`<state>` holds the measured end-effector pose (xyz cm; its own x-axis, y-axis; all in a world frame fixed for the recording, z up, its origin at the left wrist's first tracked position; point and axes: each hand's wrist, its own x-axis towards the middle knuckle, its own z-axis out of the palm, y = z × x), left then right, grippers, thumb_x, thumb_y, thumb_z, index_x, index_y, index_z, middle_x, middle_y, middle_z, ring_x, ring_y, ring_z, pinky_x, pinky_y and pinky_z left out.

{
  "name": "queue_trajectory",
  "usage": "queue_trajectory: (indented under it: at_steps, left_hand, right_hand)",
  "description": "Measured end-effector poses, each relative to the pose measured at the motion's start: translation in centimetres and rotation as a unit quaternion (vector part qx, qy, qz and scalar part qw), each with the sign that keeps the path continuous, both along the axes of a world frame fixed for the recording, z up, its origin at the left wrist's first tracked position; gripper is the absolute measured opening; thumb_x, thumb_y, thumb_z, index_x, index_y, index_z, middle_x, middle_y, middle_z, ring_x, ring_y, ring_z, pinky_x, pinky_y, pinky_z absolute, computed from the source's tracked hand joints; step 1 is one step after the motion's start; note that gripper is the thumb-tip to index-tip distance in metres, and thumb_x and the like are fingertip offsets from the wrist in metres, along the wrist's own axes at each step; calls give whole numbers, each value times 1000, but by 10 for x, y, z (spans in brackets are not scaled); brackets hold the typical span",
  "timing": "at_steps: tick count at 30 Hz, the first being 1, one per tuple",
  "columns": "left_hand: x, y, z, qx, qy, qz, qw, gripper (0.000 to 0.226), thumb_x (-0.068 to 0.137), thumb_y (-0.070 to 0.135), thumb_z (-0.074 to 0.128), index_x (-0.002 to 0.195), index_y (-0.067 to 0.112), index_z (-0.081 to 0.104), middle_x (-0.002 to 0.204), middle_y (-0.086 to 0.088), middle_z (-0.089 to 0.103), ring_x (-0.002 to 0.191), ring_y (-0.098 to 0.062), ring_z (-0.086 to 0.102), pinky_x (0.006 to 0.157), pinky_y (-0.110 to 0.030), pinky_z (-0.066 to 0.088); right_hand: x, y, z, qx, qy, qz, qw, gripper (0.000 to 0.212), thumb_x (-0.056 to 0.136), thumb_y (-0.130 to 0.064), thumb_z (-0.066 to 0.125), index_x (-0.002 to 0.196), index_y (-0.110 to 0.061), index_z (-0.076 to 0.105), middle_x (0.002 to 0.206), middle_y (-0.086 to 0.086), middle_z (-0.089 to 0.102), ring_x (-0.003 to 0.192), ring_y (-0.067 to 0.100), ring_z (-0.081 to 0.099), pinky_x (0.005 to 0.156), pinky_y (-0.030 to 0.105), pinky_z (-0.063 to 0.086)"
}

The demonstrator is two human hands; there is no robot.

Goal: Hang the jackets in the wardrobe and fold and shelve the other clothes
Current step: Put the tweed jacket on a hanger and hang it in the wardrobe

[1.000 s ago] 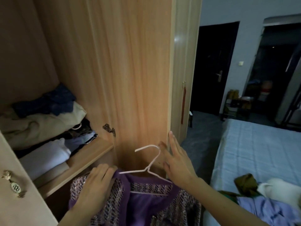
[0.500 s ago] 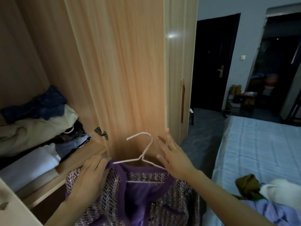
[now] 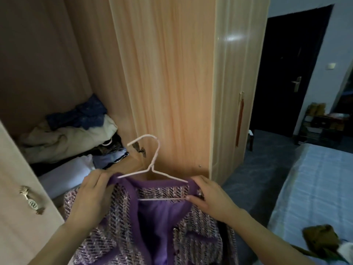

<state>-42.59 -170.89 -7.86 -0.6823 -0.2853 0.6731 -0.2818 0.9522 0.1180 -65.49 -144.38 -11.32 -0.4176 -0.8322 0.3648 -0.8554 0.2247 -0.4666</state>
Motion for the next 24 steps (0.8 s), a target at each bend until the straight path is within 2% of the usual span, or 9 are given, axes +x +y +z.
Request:
queue_trajectory:
  at_steps: [7,11,17,21,24]
  left_hand:
    - [47,13,11,-7,30,49,998,32,91,23,47,110,3,62,96,-9,55,86,-32,56,78,-38,42]
    - [68,31,6,-5,38,64,997,29,93,23,48,112,7,62,97,-6,56,86,-27,56,77,-34,42]
    - [91,20,12,4,50,107,993,26,92,25,48,108,9,62,98,-2,53,86,-28,56,76,-38,43]
    - [105,-4,18,-35,-7,100,994,24,92,31,50,111,19,57,98,3,51,86,-25,54,73,-35,40]
    - [116,-26,26,-53,-54,82,994,28,94,38,50,118,23,54,98,2,55,87,-24,57,74,-34,42]
  right_hand:
    - [11,-40,16,-46,-8,75,996,12,95,-32,60,100,-21,60,93,-11,52,86,4,53,81,35,48]
    - [28,-64,22,-73,7,124,990,13,94,-31,61,95,-19,59,91,-9,51,81,6,53,75,31,48]
    - [47,-100,32,-142,12,129,981,11,90,-24,68,95,-16,63,89,-10,44,81,7,48,72,21,40]
    - [58,-123,37,-193,-17,127,973,7,92,-22,67,96,-17,66,87,-12,48,78,6,53,69,21,44]
    - [64,-139,44,-207,-37,111,971,15,90,-31,64,97,-19,70,87,-12,53,78,6,57,68,22,48]
